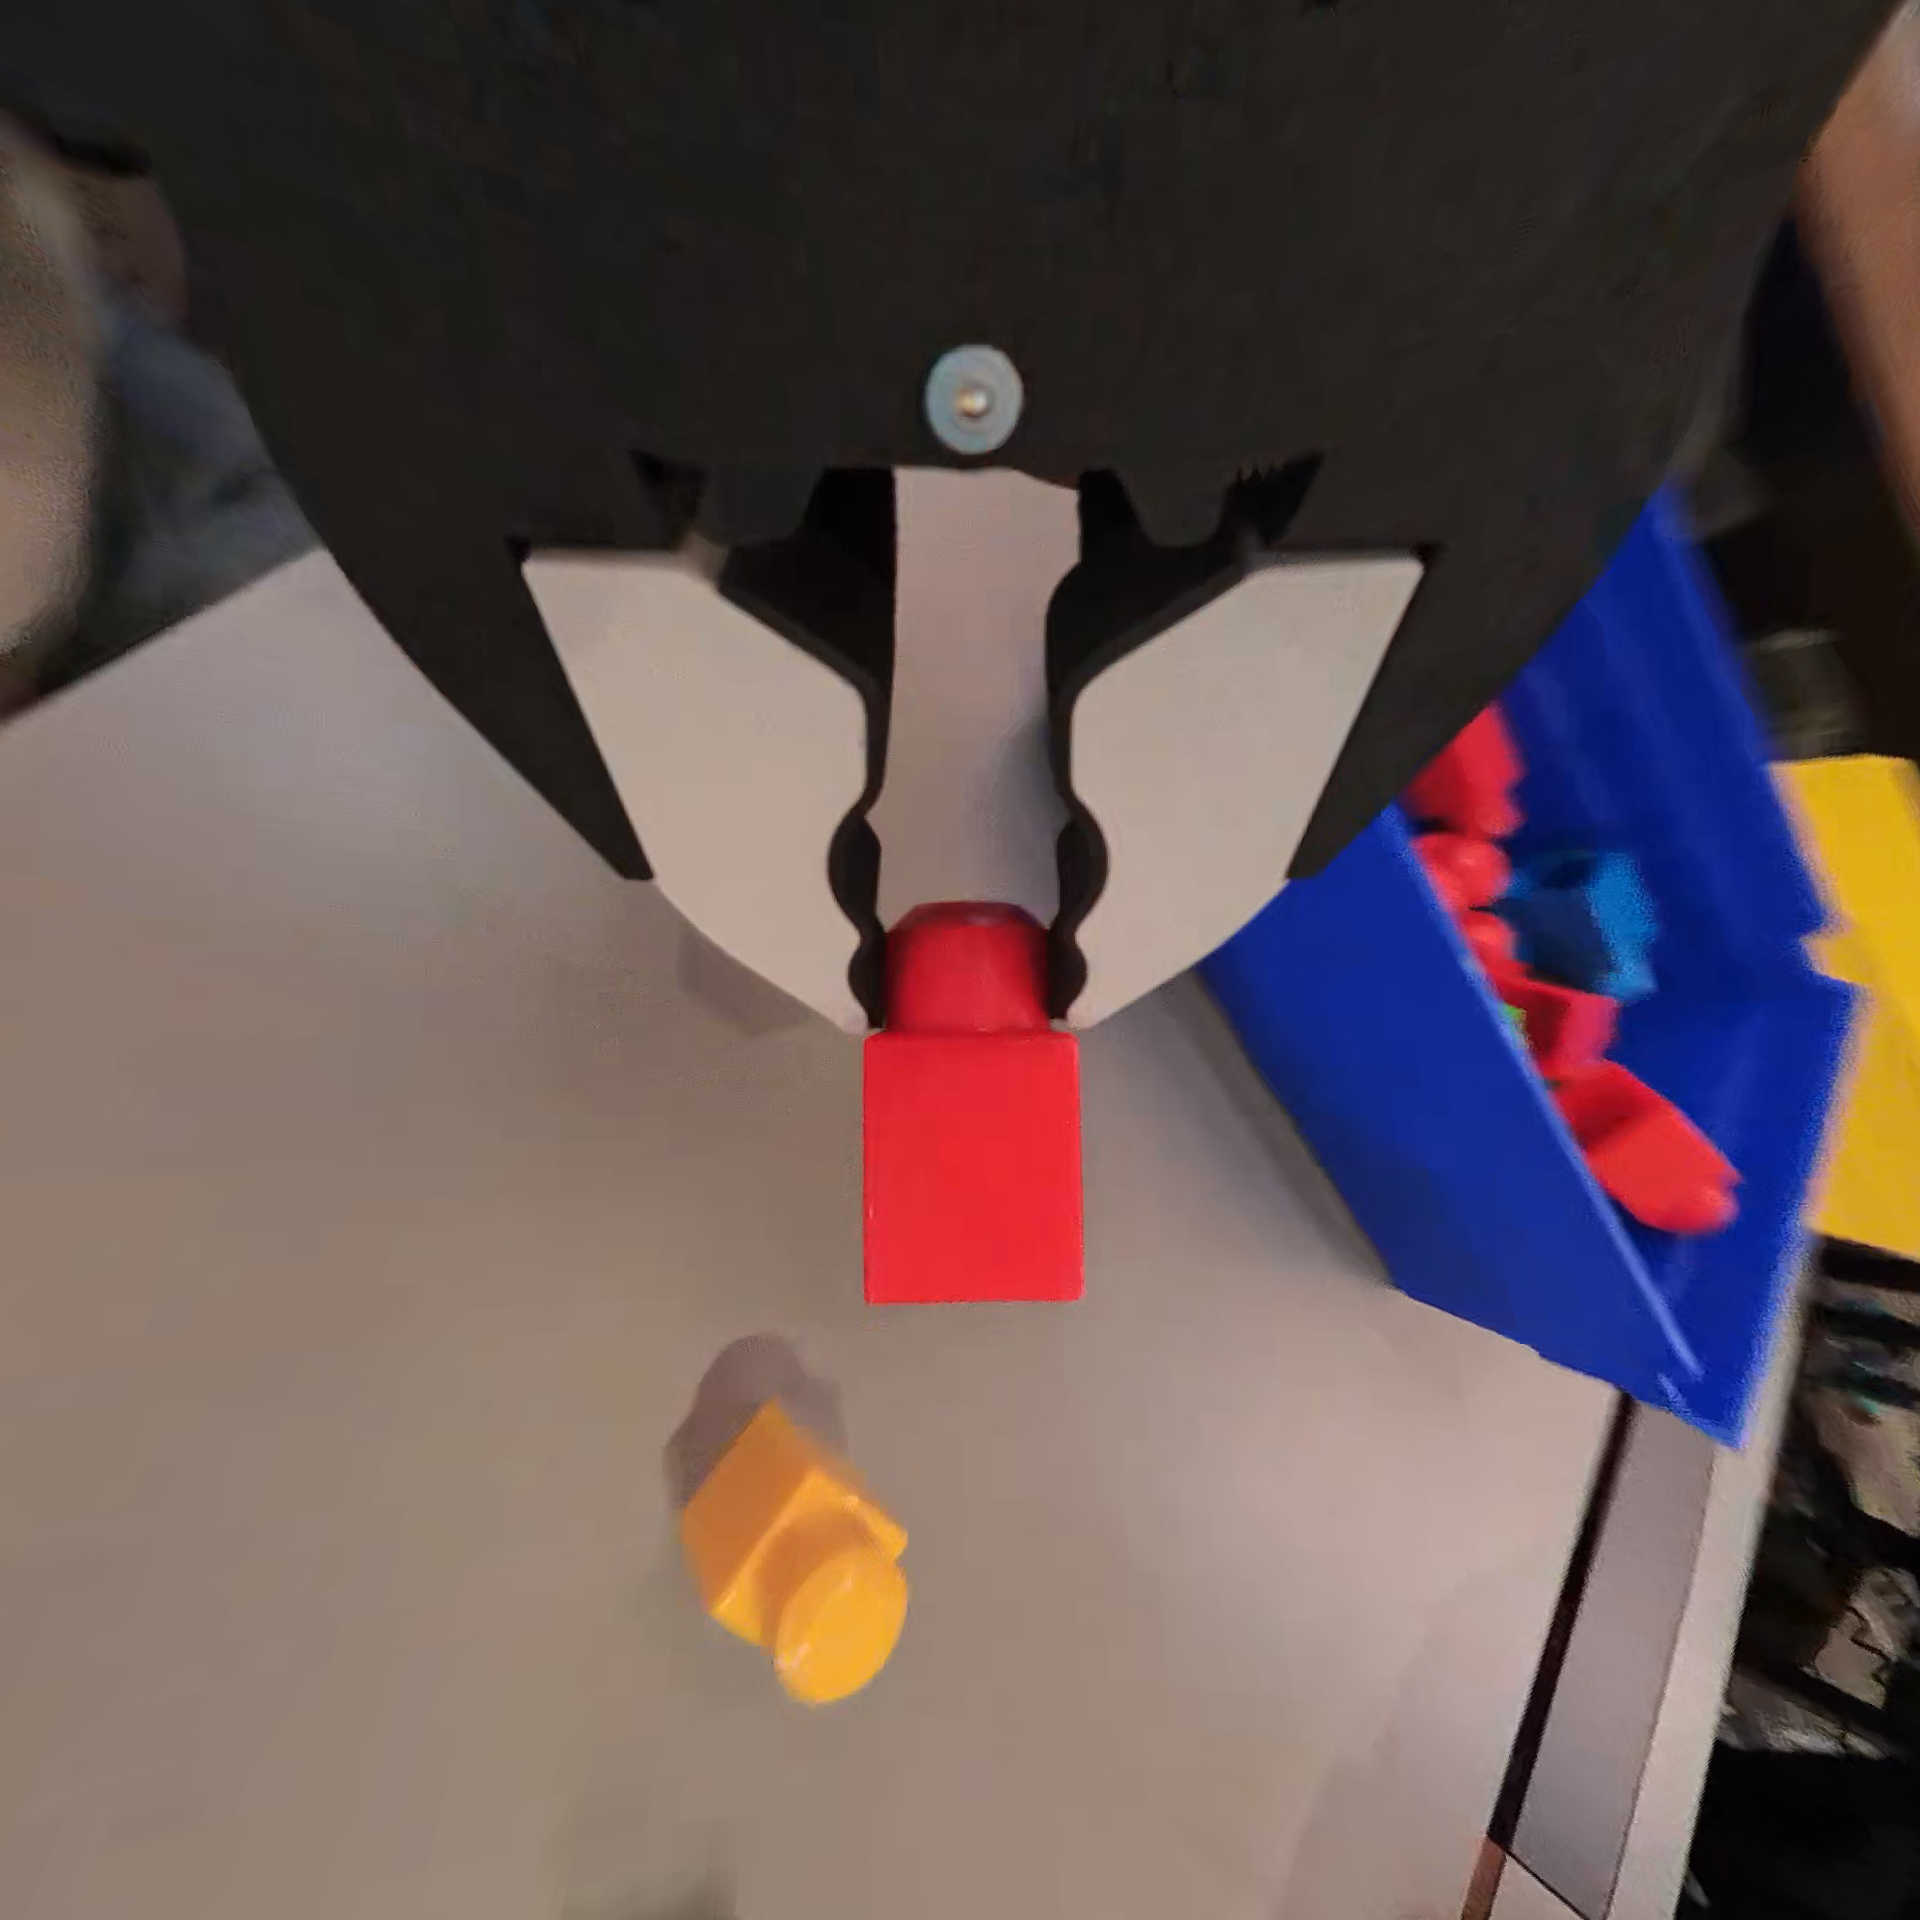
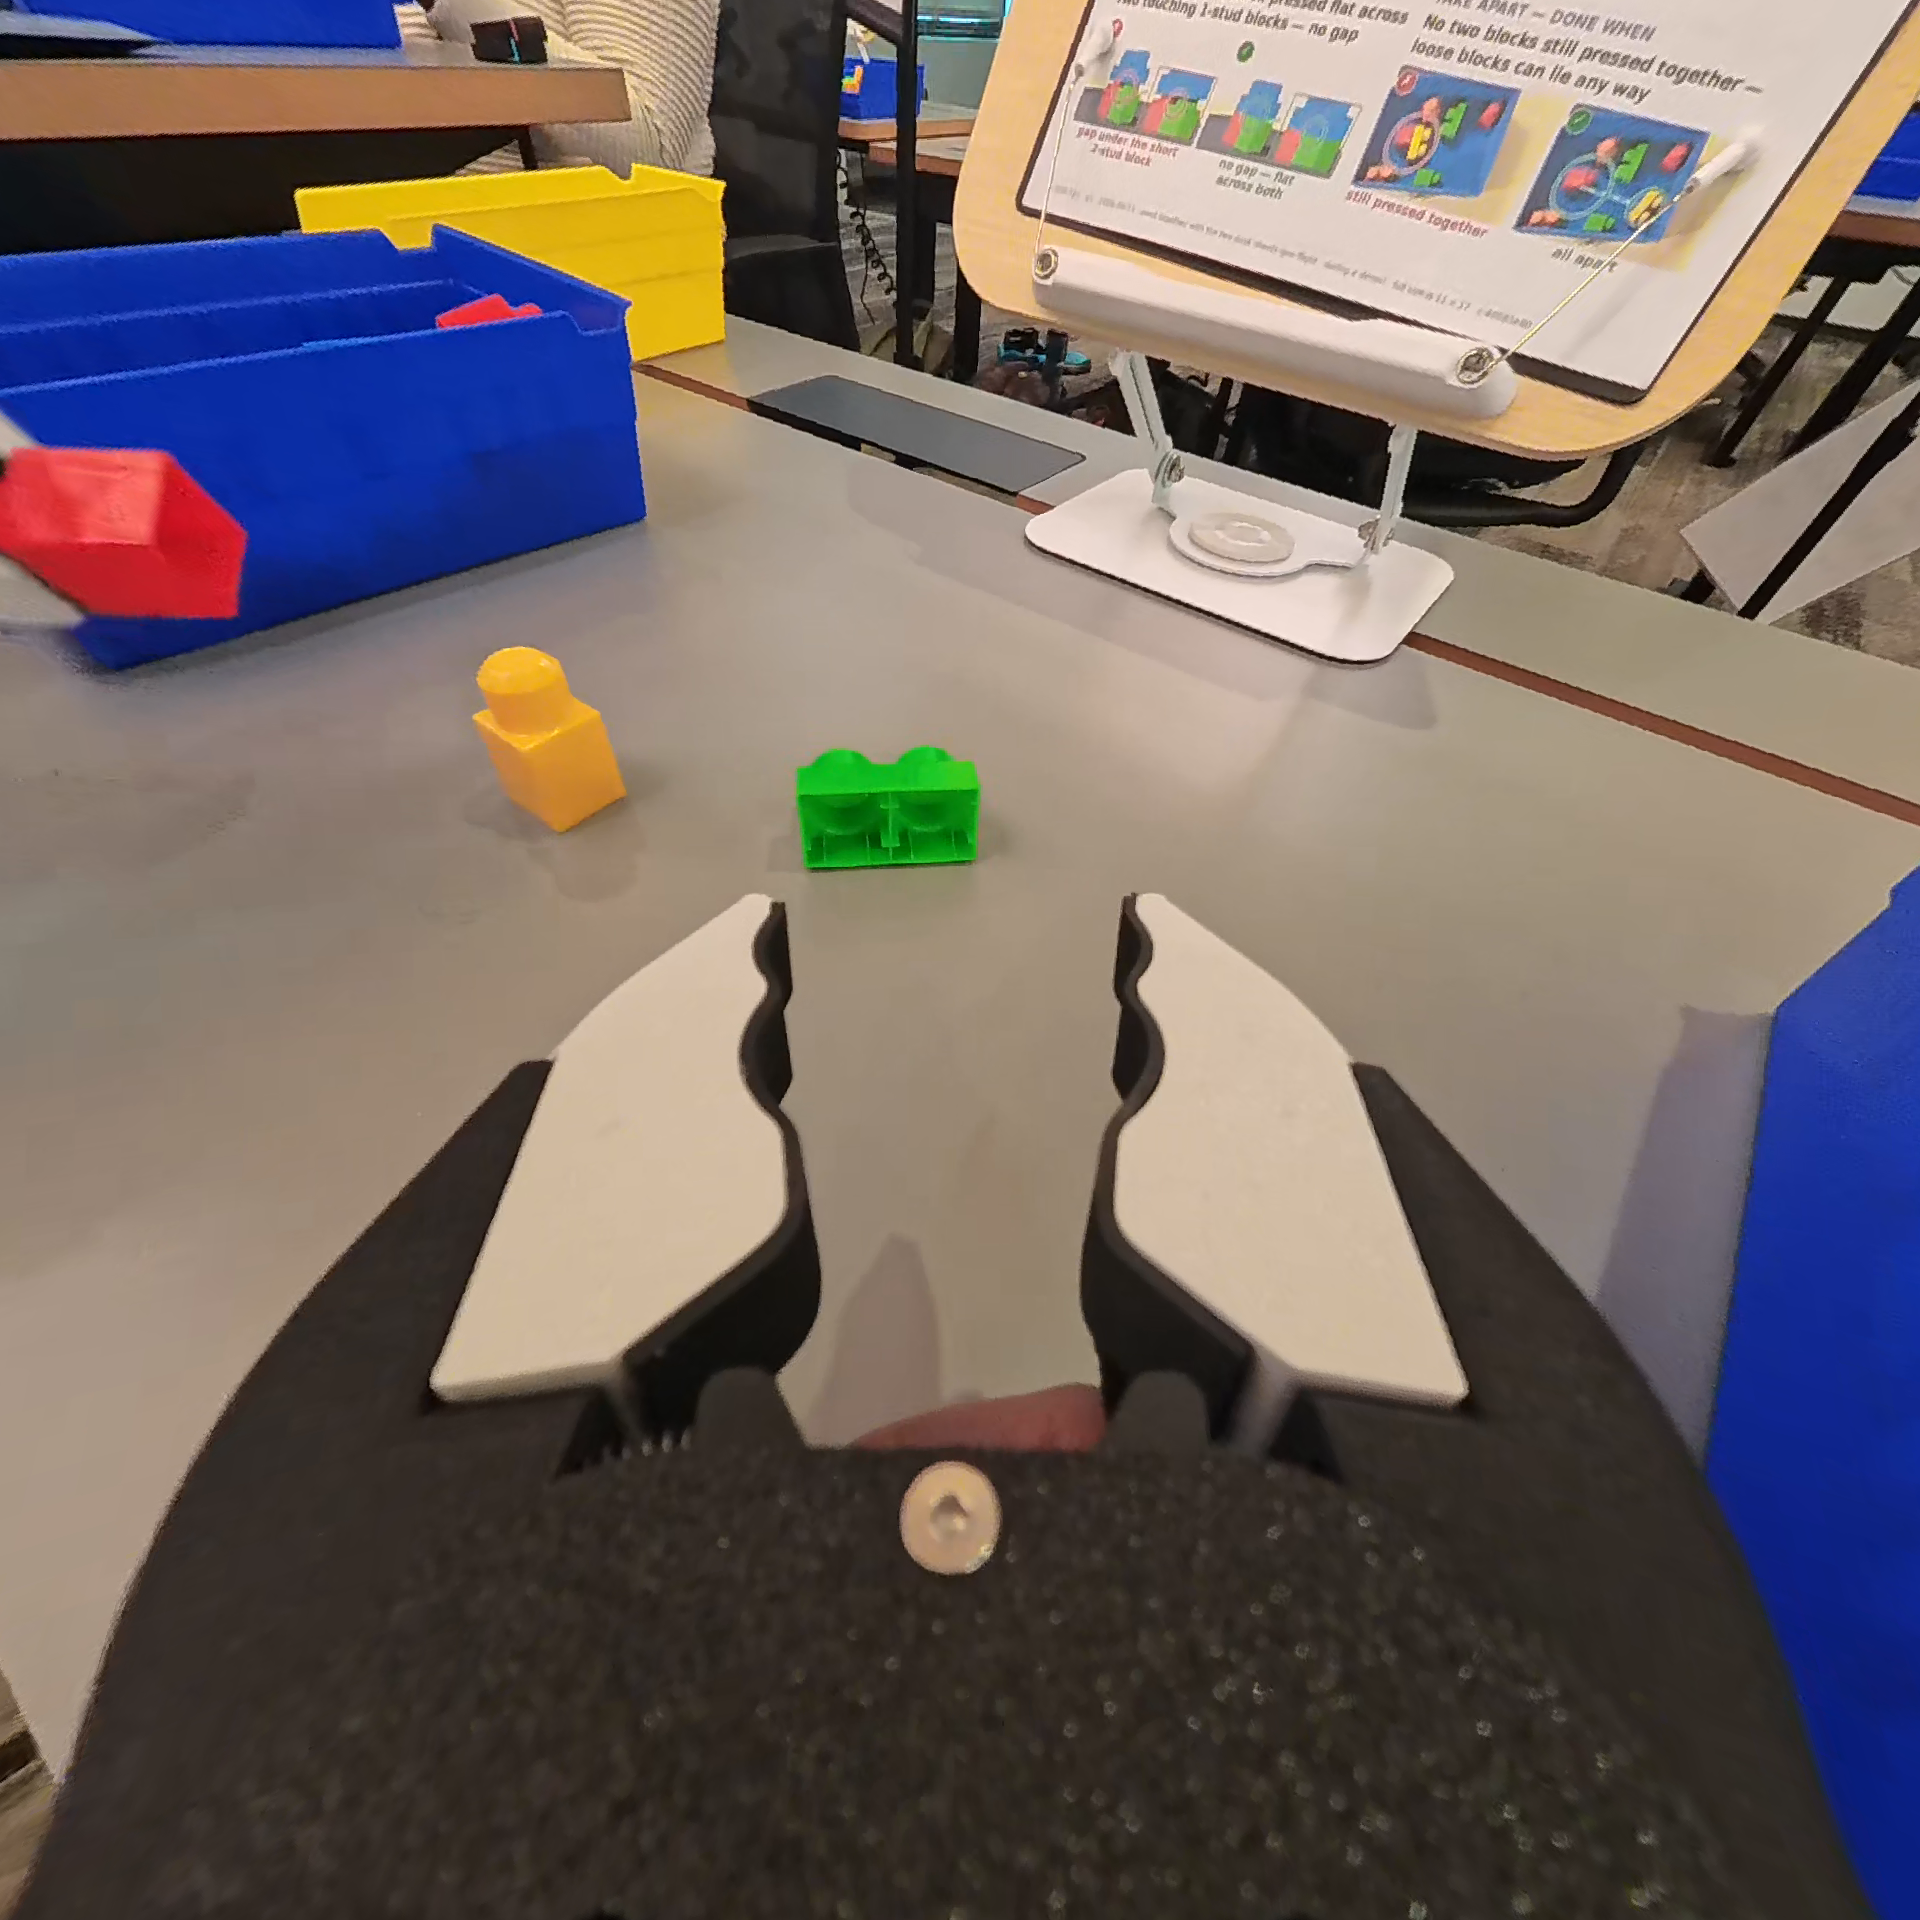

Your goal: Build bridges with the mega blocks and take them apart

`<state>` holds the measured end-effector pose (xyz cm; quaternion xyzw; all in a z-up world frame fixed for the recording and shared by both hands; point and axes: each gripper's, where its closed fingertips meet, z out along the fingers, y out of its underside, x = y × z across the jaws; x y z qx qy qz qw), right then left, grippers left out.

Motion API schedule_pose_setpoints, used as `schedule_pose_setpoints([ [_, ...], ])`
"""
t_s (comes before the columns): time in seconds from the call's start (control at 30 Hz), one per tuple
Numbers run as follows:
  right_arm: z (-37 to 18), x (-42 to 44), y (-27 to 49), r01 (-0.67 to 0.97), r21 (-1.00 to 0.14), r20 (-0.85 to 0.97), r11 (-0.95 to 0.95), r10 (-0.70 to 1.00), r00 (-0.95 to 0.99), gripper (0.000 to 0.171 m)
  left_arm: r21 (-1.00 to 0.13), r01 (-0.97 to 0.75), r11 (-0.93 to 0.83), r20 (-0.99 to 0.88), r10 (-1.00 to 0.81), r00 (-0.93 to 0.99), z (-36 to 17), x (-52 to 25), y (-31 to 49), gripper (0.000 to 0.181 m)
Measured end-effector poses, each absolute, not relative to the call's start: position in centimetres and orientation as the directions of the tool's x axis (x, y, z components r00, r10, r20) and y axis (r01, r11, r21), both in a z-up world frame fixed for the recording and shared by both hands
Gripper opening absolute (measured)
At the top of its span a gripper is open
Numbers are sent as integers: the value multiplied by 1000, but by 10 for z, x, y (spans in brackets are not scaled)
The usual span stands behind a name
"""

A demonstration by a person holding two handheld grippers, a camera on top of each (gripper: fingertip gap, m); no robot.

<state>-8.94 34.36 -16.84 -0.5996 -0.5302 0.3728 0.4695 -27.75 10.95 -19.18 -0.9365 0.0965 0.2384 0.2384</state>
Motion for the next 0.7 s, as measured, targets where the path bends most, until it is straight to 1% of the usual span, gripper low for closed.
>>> schedule_pose_setpoints([
  [0.03,-167,-89,343,283,-959,50,3,986,159,60,-314,-346,-884,-521,-144,841,-191,-284,114,30],
  [0.1,-164,-88,343,276,-961,51,5,986,161,60,-159,-426,-891,-477,-308,823,-198,-287,121,30],
  [0.17,-161,-88,343,272,-962,53,8,986,161,60,-14,-483,-875,-429,-431,794,-202,-294,130,30],
  [0.3,-158,-87,341,269,-963,60,15,986,158,60,273,-606,-747,-304,-665,683,-207,-305,144,30],
  [0.37,-157,-87,341,266,-964,63,19,985,158,60,393,-641,-659,-254,-748,614,-208,-308,151,30],
  [0.5,-157,-85,341,268,-963,63,18,985,159,60,566,-640,-519,-179,-835,520,-214,-311,164,30],
  [0.63,-154,-83,343,263,-965,66,20,984,164,60,631,-624,-462,-130,-855,501,-227,-311,172,30],
  [0.7,-152,-81,344,258,-966,65,20,984,168,60,647,-617,-448,-135,-863,486,-230,-313,177,30],
])
